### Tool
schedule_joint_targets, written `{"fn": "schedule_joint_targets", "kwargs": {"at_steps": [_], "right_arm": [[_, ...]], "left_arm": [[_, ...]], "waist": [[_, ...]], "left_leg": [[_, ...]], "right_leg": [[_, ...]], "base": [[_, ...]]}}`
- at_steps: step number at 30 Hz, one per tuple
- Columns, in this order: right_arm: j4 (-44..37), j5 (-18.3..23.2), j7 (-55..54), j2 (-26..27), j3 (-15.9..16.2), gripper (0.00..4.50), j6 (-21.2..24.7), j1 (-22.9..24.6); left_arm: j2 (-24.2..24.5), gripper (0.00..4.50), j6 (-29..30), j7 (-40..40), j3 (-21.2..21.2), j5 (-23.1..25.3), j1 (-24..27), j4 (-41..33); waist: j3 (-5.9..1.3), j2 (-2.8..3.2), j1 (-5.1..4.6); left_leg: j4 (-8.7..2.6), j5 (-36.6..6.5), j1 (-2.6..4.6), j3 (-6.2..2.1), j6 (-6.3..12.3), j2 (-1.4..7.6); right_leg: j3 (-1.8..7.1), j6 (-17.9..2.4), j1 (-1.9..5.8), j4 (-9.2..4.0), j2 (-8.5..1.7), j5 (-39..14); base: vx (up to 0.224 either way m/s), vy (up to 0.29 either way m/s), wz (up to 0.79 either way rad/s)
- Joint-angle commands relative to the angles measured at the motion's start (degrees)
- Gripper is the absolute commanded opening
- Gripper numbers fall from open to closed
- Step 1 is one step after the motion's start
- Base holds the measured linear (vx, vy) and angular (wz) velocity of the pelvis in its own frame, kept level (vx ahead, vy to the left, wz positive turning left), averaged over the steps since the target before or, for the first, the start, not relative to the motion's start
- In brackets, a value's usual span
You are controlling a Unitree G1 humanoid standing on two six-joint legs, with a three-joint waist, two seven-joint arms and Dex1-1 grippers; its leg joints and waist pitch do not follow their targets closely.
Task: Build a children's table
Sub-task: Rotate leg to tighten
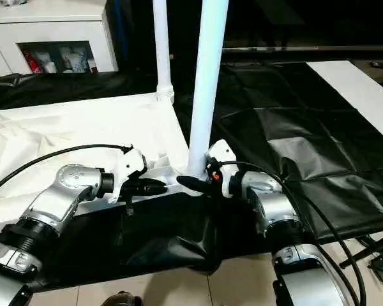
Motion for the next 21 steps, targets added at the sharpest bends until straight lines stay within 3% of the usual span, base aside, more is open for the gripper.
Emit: {"fn": "schedule_joint_targets", "kwargs": {"at_steps": [1,6,9,14,16,18,21], "right_arm": [[-1.9,0.7,1.7,0.4,0.3,2.79,0.8,1.0],[-1.8,1.2,0.6,1.3,-0.4,2.75,1.6,1.3],[0.9,0.8,-5.5,3.1,-2.0,2.74,1.0,0.5],[6.6,-1.6,-20.9,7.0,-3.9,2.74,-0.2,-1.2],[11.0,-3.6,-35.6,10.3,-5.5,2.74,1.2,-3.9],[12.5,-5.0,-41.0,11.2,-5.4,2.74,1.5,-5.0],[15.1,-5.0,-45.7,12.8,-5.9,2.74,1.1,-7.1]], "left_arm": [[-0.2,0.00,-0.2,0.2,0.8,-1.4,-0.5,-2.9],[-0.1,0.00,0.6,-0.2,0.9,-1.5,-0.3,-3.2],[-0.8,0.00,0.7,1.6,0.9,-0.8,-0.8,-1.6],[-4.7,0.00,1.3,13.5,1.7,3.1,-4.2,6.1],[-9.0,0.00,2.5,23.3,2.2,5.1,-7.8,11.4],[-10.8,0.00,3.1,27.7,2.6,5.8,-9.4,13.4],[-13.5,0.00,3.0,33.0,2.7,6.5,-11.6,16.6]], "waist": [[-4.42,-0.20,-0.26],[-4.38,0.07,-0.30],[-4.32,-0.03,-0.51],[-4.10,0.10,-1.16],[-4.02,0.47,-1.37],[-4.11,0.51,-1.23],[-4.17,0.33,-1.05]], "left_leg": [[-3.90,-12.3,1.17,-0.88,1.82,1.89],[-3.92,-12.8,1.22,-0.89,1.74,1.85],[-4.06,-13.4,1.23,-0.97,1.10,1.85],[-4.33,-16.3,1.76,-1.06,-1.03,1.60],[-4.41,-16.5,1.92,-1.10,-1.93,1.62],[-4.36,-17.6,2.32,-1.14,-2.41,1.50],[-4.33,-17.5,1.89,-1.12,-1.56,1.40]], "right_leg": [[2.92,-11.5,3.04,-3.99,-3.60,-13.1],[2.89,-11.7,3.00,-4.06,-3.57,-13.2],[2.95,-11.4,2.94,-4.22,-3.73,-14.3],[2.97,-10.1,2.65,-4.93,-3.73,-19.3],[3.03,-10.0,2.36,-5.04,-3.63,-19.2],[2.93,-9.6,2.39,-5.26,-3.66,-20.0],[2.88,-9.1,2.72,-5.40,-3.77,-19.4]], "base": [[0.000,0.000,0.00],[0.000,0.000,0.00],[0.000,0.000,0.00],[0.000,0.000,0.00],[0.000,0.000,0.00],[0.000,0.000,0.00],[0.000,0.000,0.00]]}}
